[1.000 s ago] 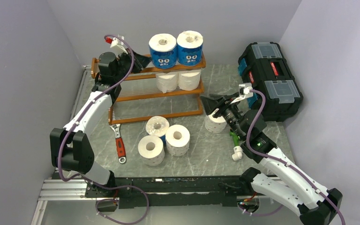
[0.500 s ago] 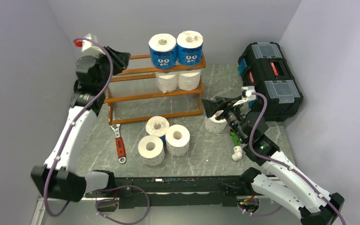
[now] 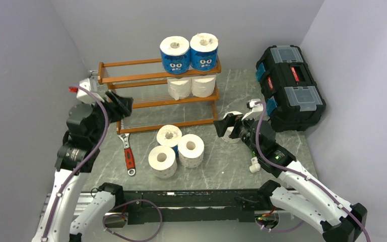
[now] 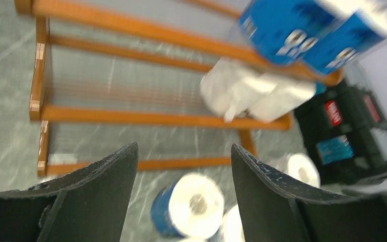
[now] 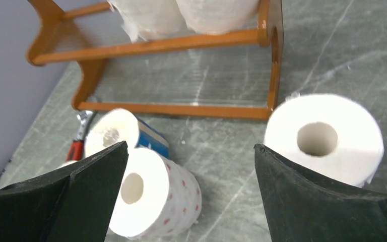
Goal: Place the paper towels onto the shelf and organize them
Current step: Place the paper towel on the shelf.
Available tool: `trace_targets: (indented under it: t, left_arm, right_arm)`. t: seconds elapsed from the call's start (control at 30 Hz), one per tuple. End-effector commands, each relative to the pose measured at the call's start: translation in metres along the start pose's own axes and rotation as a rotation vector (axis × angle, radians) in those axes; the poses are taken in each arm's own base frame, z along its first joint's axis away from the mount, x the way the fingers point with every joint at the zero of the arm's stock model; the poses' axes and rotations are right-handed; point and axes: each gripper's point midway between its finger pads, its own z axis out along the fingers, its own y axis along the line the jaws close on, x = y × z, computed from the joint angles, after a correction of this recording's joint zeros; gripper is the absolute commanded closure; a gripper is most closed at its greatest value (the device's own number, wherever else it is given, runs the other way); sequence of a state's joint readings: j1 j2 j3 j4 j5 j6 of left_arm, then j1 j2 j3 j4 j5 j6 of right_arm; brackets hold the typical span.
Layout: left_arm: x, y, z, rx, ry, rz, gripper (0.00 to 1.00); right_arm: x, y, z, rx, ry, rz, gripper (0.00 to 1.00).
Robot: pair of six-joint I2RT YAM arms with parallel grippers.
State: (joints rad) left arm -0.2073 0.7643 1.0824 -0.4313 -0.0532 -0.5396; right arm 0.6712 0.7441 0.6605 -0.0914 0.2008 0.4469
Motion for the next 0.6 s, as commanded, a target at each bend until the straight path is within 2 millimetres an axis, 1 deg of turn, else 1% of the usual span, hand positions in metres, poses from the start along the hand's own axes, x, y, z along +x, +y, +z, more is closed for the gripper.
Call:
trace_targets:
  t: [0.0, 0.1, 0.2, 0.27, 0.3, 0.33, 0.47, 0.57]
  left_arm:
    - [0.074, 0.031, -0.017, -0.045, 0.204, 0.038, 0.27]
    - [0.110, 0.027, -0.019, 0.034, 0.299, 0.013, 0.27]
    - [0.128, 0.017, -0.018, 0.097, 0.344, 0.019, 0.23]
    - [0.132, 0.013, -0.017, 0.116, 0.354, 0.014, 0.16]
    - [0.134, 0.012, -0.017, 0.121, 0.356, 0.009, 0.03]
    - [0.136, 0.012, -0.016, 0.121, 0.355, 0.002, 0.01]
    - [0.144, 0.013, -0.009, 0.112, 0.370, -0.022, 0.00]
    - [0.151, 0.011, -0.003, 0.093, 0.401, 0.001, 0.01]
  right_arm:
    - [0.023, -0.005, 0.000, -0.005, 0.052, -0.010, 0.02]
    - [0.031, -0.004, 0.005, -0.014, 0.076, 0.000, 0.03]
    - [0.037, -0.002, 0.010, -0.023, 0.089, 0.005, 0.03]
    - [0.042, -0.005, 0.012, -0.009, 0.100, 0.007, 0.04]
    - [0.044, -0.008, 0.012, 0.003, 0.105, 0.007, 0.04]
    - [0.047, -0.011, 0.012, 0.017, 0.115, 0.007, 0.04]
    - [0.053, -0.018, 0.011, 0.051, 0.124, 0.024, 0.04]
    - [0.056, -0.020, 0.010, 0.059, 0.124, 0.031, 0.04]
